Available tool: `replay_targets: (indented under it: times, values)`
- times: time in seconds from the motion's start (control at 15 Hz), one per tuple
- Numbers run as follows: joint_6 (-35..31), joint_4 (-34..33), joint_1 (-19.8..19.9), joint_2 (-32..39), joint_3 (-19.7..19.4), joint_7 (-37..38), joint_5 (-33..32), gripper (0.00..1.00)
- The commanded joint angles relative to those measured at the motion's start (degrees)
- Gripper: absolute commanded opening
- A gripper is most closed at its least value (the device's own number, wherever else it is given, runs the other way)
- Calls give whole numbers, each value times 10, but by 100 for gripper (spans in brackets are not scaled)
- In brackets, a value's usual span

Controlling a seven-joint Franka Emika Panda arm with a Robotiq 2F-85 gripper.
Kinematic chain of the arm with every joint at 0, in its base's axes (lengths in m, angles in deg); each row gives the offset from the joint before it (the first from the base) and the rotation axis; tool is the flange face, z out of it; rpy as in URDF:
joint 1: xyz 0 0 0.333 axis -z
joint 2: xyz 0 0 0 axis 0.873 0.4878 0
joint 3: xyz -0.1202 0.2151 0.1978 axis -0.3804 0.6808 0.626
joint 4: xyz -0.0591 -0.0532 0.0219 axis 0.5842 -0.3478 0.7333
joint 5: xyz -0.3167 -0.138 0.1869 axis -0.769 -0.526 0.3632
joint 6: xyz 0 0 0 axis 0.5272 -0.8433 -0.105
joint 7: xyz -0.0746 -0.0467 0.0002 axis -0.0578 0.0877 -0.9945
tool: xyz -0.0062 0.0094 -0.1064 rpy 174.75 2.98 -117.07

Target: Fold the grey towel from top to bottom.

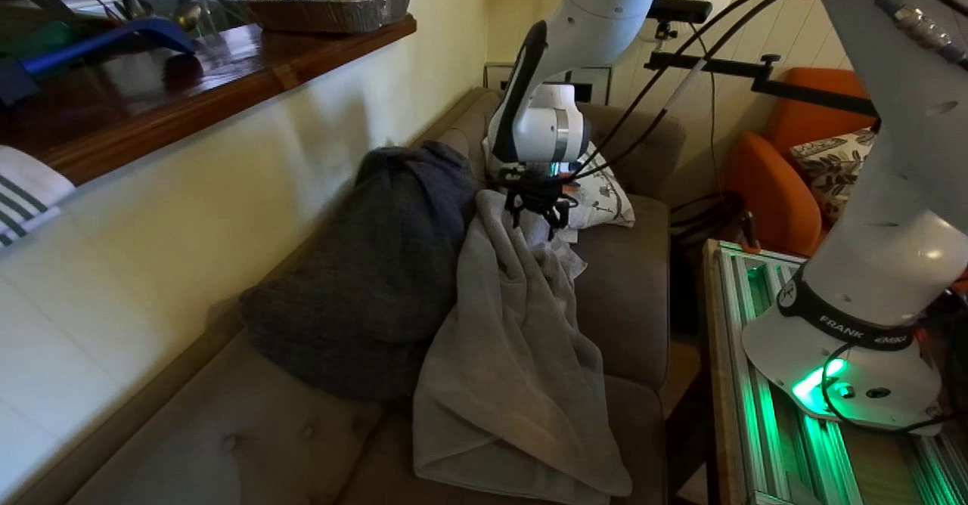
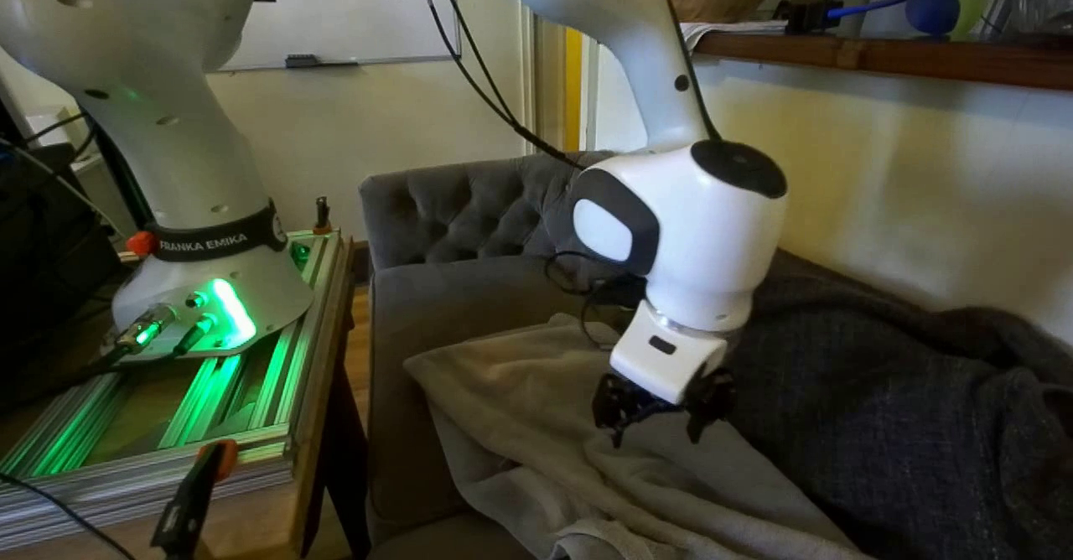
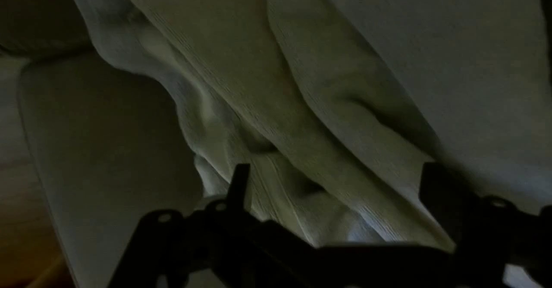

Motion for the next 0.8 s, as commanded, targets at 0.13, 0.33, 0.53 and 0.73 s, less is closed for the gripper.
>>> replay_targets:
  times: [0.13,0.33,0.53,0.73]
  values:
    - [-63,-59,41,16,10,14,-39,100]
    - [-70,-80,44,31,10,14,-40,100]
    - [-93,-106,50,57,4,-8,-60,100]
    - [-43,-156,81,71,-1,-57,-145,100]
